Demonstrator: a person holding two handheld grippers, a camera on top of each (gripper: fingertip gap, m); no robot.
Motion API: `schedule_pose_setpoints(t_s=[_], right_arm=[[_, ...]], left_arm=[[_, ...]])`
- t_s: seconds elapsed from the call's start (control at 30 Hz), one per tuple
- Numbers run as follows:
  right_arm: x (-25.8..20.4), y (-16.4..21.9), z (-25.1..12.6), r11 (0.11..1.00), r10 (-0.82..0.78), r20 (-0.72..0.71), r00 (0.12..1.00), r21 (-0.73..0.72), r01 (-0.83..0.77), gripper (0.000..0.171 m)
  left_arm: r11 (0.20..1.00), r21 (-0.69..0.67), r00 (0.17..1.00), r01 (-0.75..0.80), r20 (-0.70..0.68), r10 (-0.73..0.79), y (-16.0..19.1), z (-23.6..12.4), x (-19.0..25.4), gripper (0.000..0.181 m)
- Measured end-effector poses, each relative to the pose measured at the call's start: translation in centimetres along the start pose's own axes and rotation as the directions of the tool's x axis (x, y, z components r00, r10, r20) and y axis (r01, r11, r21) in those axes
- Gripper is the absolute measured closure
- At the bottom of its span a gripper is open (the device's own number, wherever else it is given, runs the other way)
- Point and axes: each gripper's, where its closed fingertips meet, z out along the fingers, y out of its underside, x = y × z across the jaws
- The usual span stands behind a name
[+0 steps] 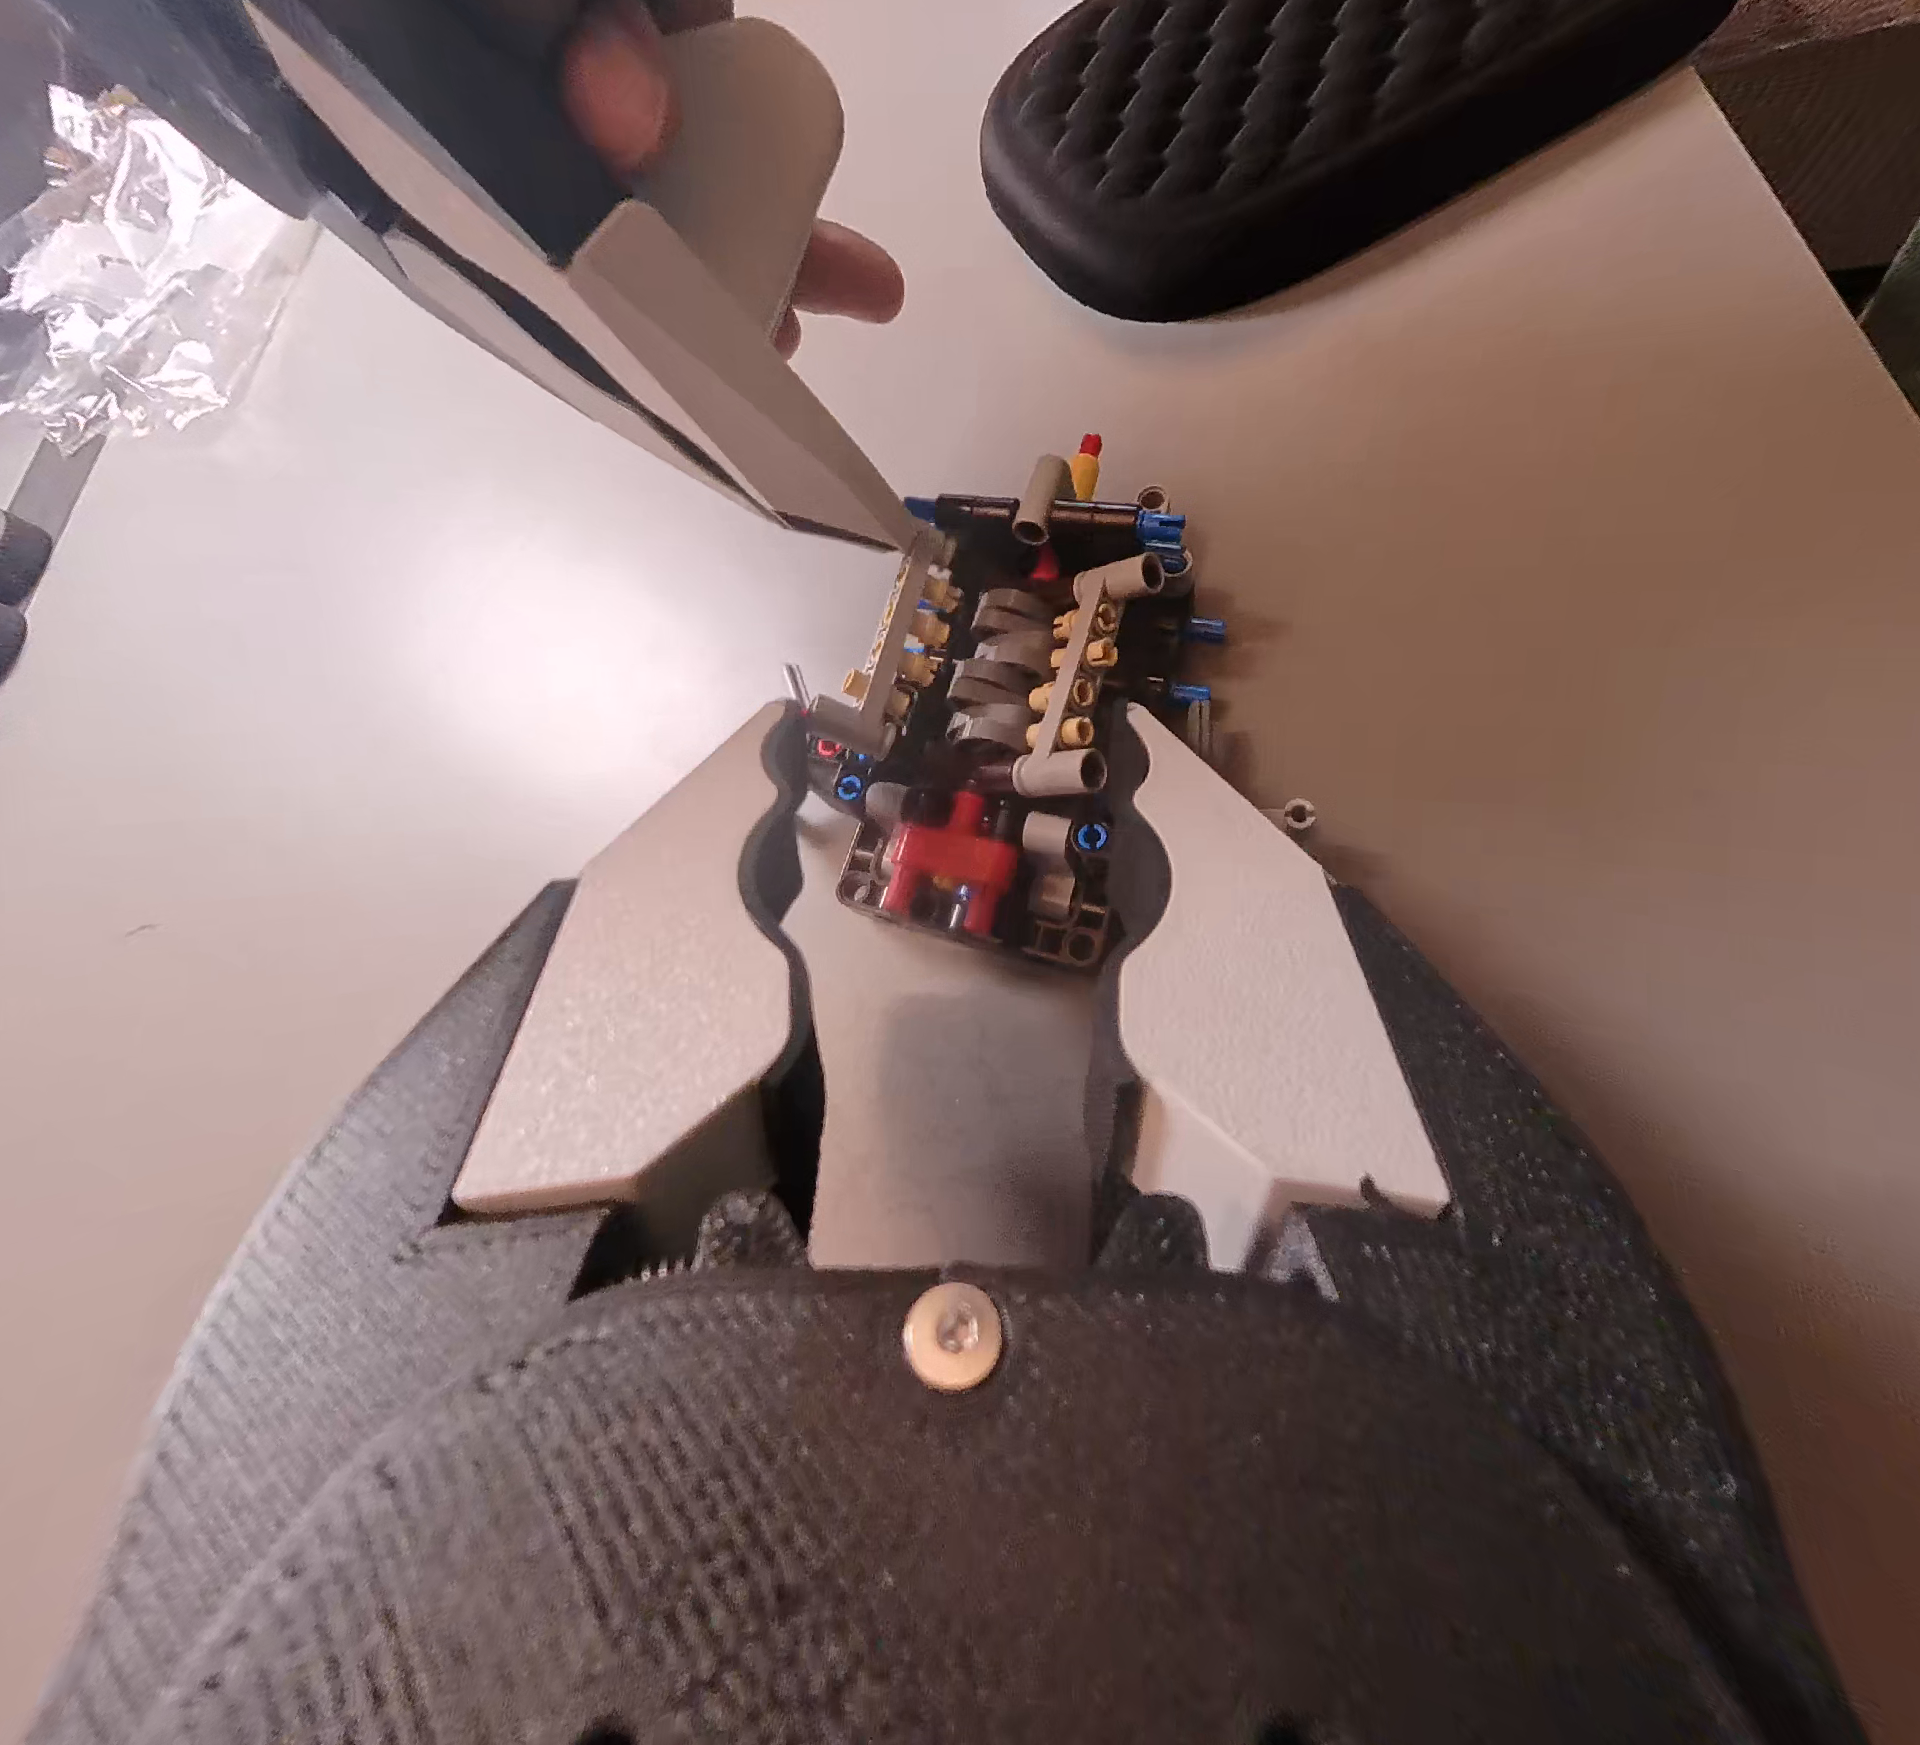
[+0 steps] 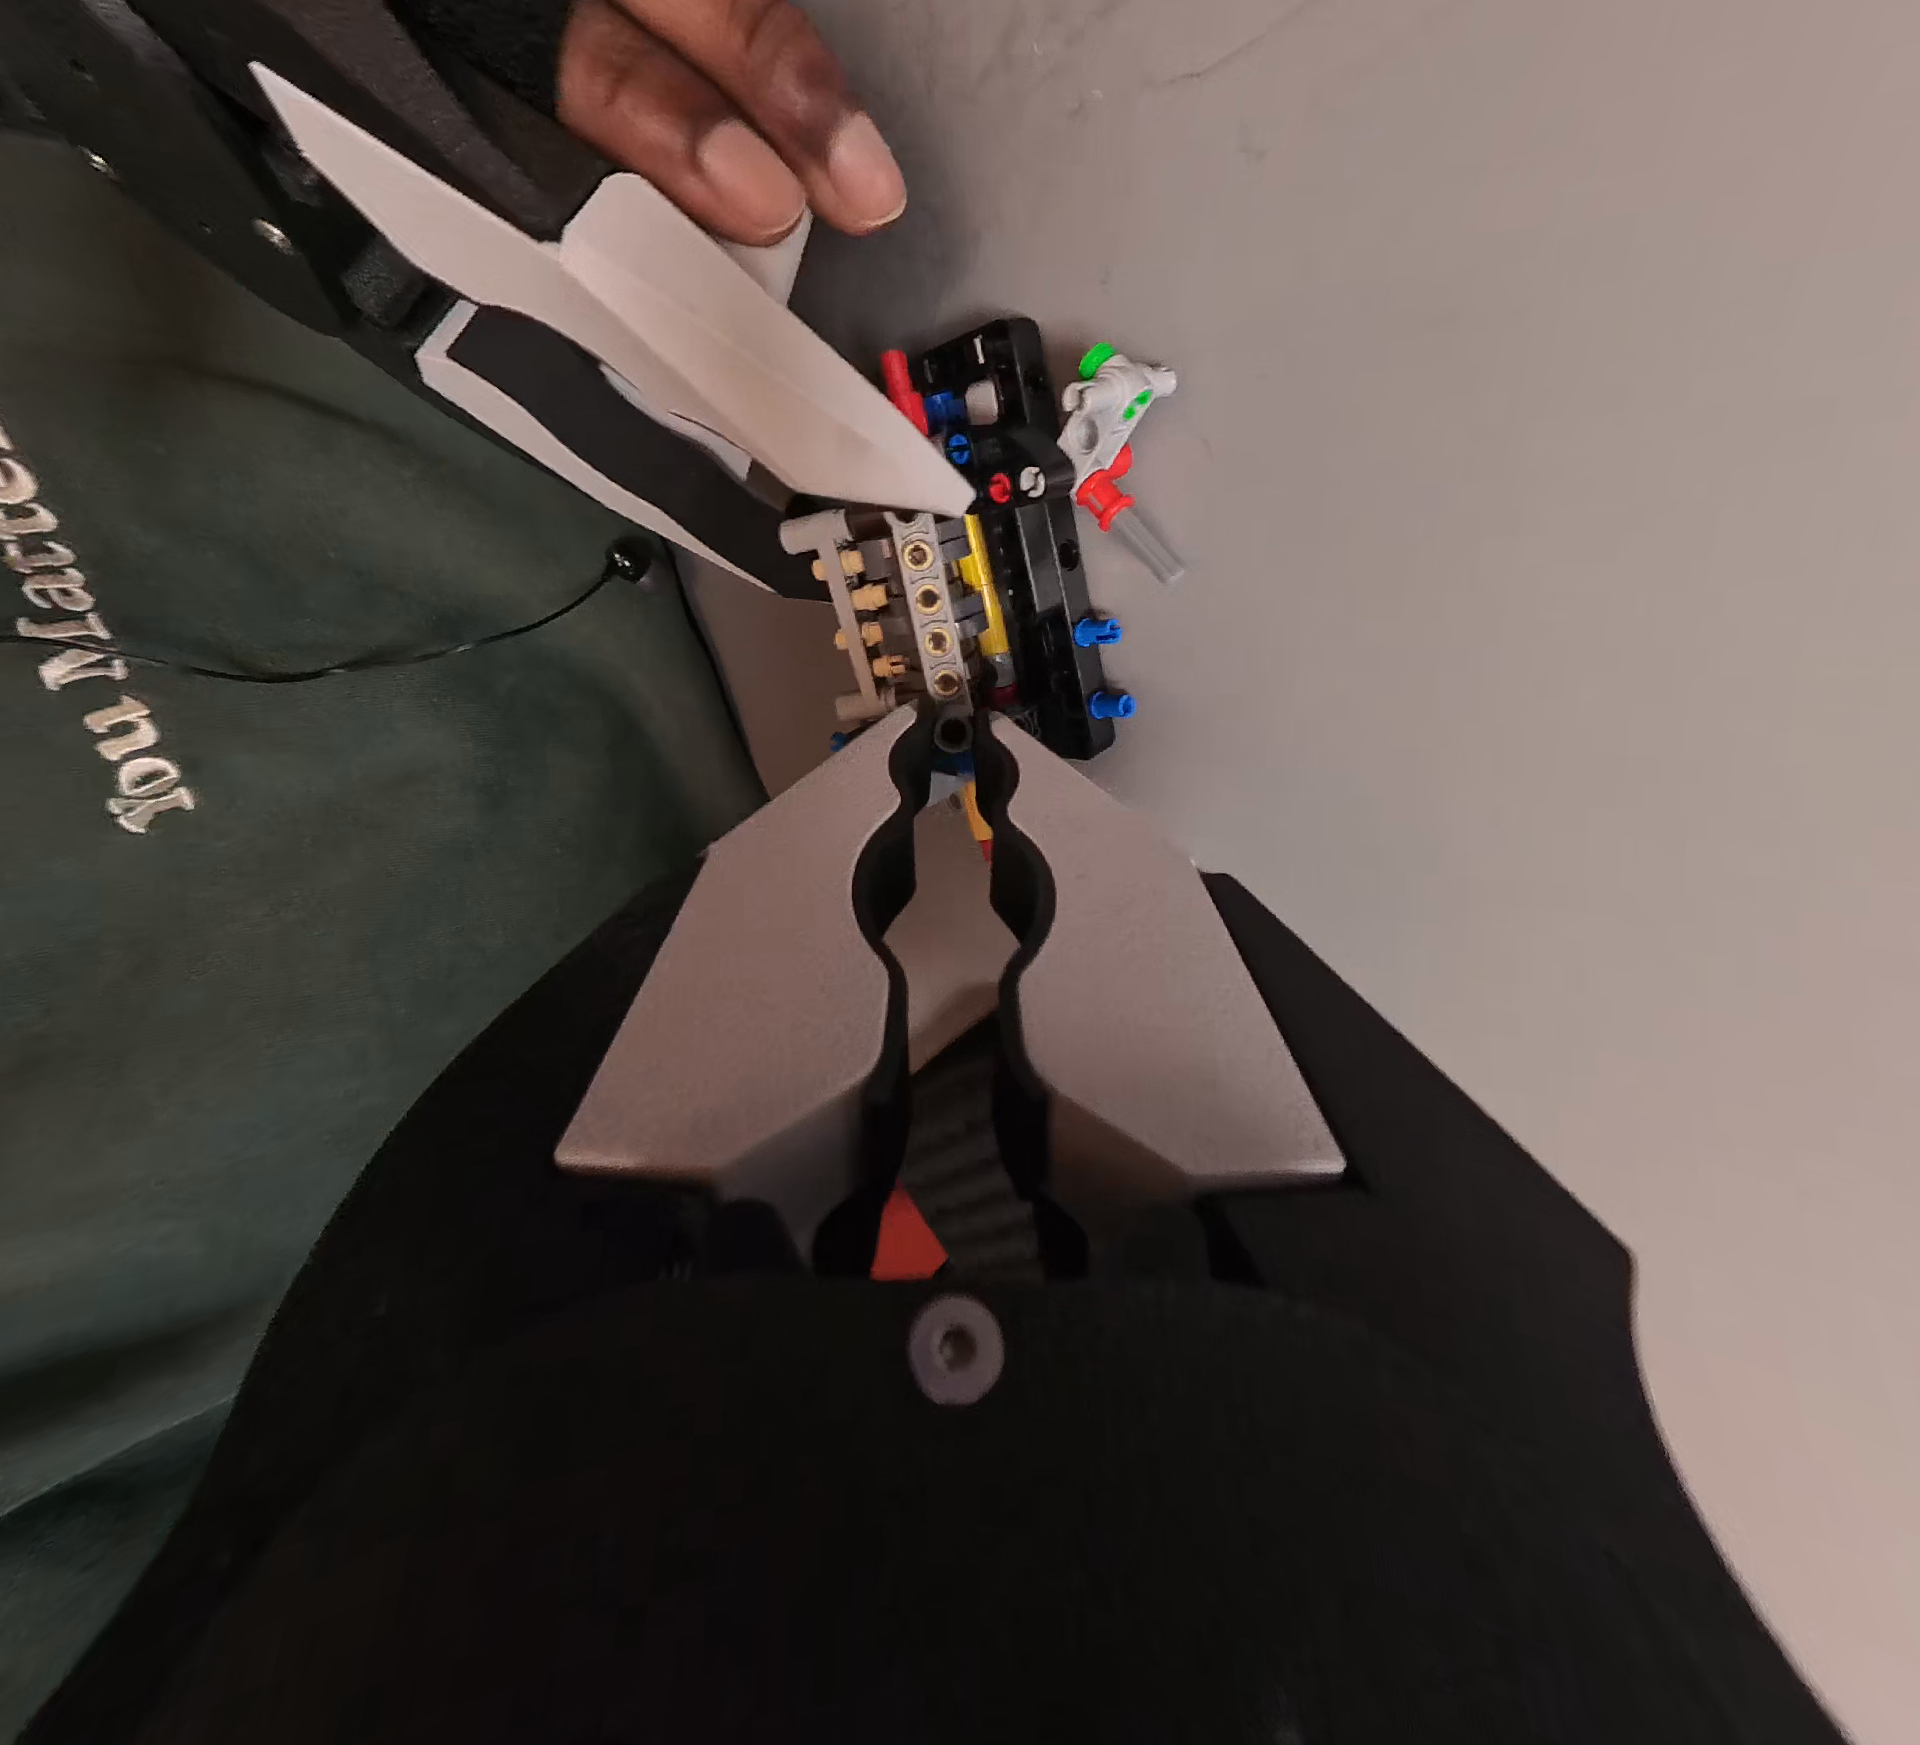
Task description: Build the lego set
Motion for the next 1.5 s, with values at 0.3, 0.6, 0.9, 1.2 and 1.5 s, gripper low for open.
schedule_pose_setpoints(t_s=[0.3,0.6,0.9,1.2,1.5], right_arm=[[0.2,0.1,0.2,1.000,0.010,-0.028,1.000,-0.021,-0.011,0.166],[0.2,0.2,0.3,0.999,0.042,-0.006,0.999,-0.026,-0.043,0.166],[0.1,0.6,0.4,0.995,0.086,0.050,0.995,-0.059,-0.083,0.166],[0.3,1.0,0.2,0.991,0.111,0.028,0.993,-0.078,-0.108,0.166],[0.3,1.1,0.4,0.990,0.142,0.078,0.987,-0.034,-0.140,0.166]], left_arm=[[1.000,-0.004,1.000,0.005,-0.008,-0.005,0.0,0.0,0.1,0.124],[1.000,-0.012,1.000,0.019,-0.008,-0.019,0.0,0.0,0.1,0.124],[0.999,-0.019,0.999,0.043,-0.016,-0.043,-0.1,0.2,0.4,0.128],[0.998,-0.028,0.998,0.060,-0.022,-0.060,0.3,0.1,0.5,0.144],[0.997,-0.026,0.997,0.070,-0.031,-0.071,0.3,0.1,0.6,0.146]])
